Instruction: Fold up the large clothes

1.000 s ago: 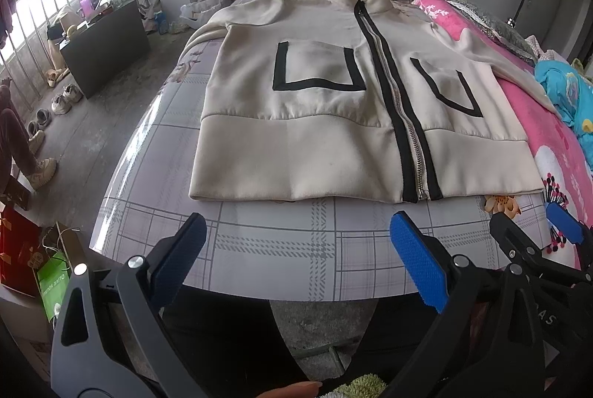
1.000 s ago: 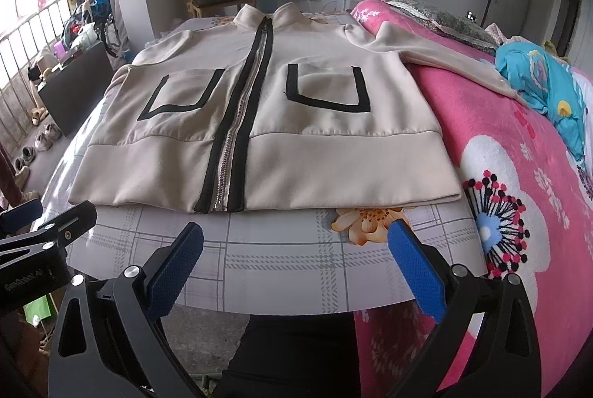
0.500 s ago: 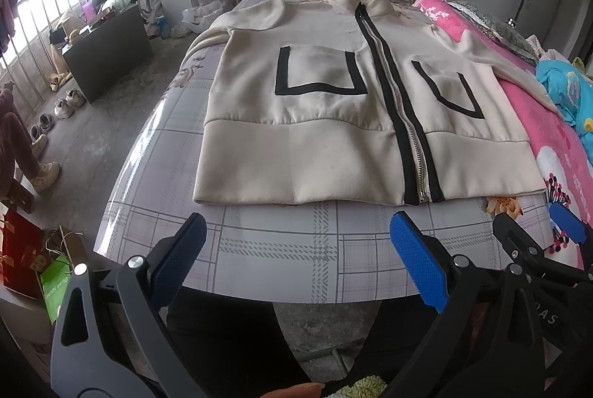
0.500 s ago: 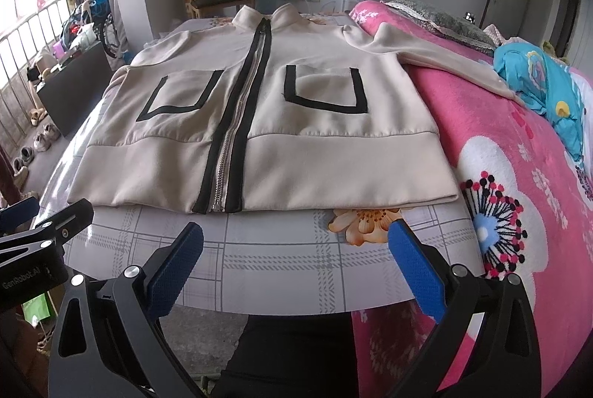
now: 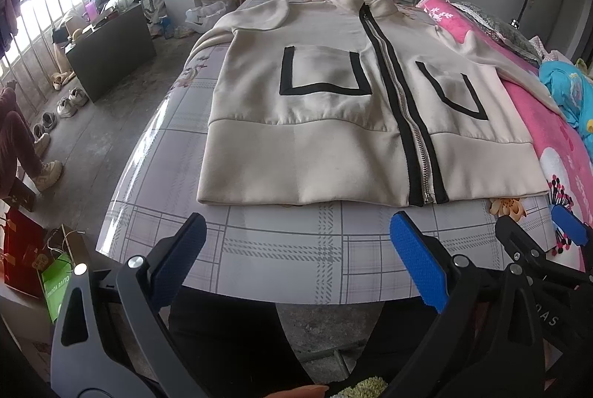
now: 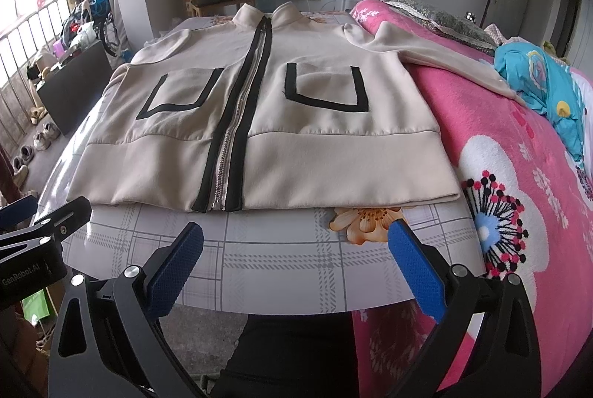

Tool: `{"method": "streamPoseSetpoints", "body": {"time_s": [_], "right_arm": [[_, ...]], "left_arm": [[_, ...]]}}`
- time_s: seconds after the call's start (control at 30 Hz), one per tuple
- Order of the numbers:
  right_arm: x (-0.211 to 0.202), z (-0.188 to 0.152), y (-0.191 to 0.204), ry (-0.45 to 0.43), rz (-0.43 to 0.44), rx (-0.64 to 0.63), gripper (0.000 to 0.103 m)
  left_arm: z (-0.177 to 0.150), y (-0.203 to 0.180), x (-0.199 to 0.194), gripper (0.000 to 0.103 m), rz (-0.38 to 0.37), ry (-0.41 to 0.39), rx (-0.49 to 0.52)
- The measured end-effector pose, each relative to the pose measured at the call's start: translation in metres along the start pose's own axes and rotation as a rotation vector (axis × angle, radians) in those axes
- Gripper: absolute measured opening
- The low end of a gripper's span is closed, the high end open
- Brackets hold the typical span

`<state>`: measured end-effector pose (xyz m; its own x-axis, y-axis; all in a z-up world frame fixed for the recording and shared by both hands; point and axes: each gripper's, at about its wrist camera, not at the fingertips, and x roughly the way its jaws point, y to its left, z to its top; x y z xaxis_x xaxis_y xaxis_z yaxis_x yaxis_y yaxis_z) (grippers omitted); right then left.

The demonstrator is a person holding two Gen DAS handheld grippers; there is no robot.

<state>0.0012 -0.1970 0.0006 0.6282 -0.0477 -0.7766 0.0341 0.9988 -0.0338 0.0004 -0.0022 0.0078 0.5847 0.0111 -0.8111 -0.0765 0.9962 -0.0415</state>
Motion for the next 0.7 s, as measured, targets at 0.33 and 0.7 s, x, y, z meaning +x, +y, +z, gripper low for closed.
{"method": "streamPoseSetpoints", "body": {"time_s": [0.33,0.7], "right_arm": [[-0.0001,0.0006,-0.0006,0.000,0.000,0.000,0.097],[0.0014,0.0009,-0.0008,0.003,-0.002,0.001,0.097]], "left_arm": [[0.0001,0.0011,0.0002,0.096,0.001,-0.001,-0.001],[0.0008,0.0054,0.0002,0.096,0.013,-0.005,-0.003]]}}
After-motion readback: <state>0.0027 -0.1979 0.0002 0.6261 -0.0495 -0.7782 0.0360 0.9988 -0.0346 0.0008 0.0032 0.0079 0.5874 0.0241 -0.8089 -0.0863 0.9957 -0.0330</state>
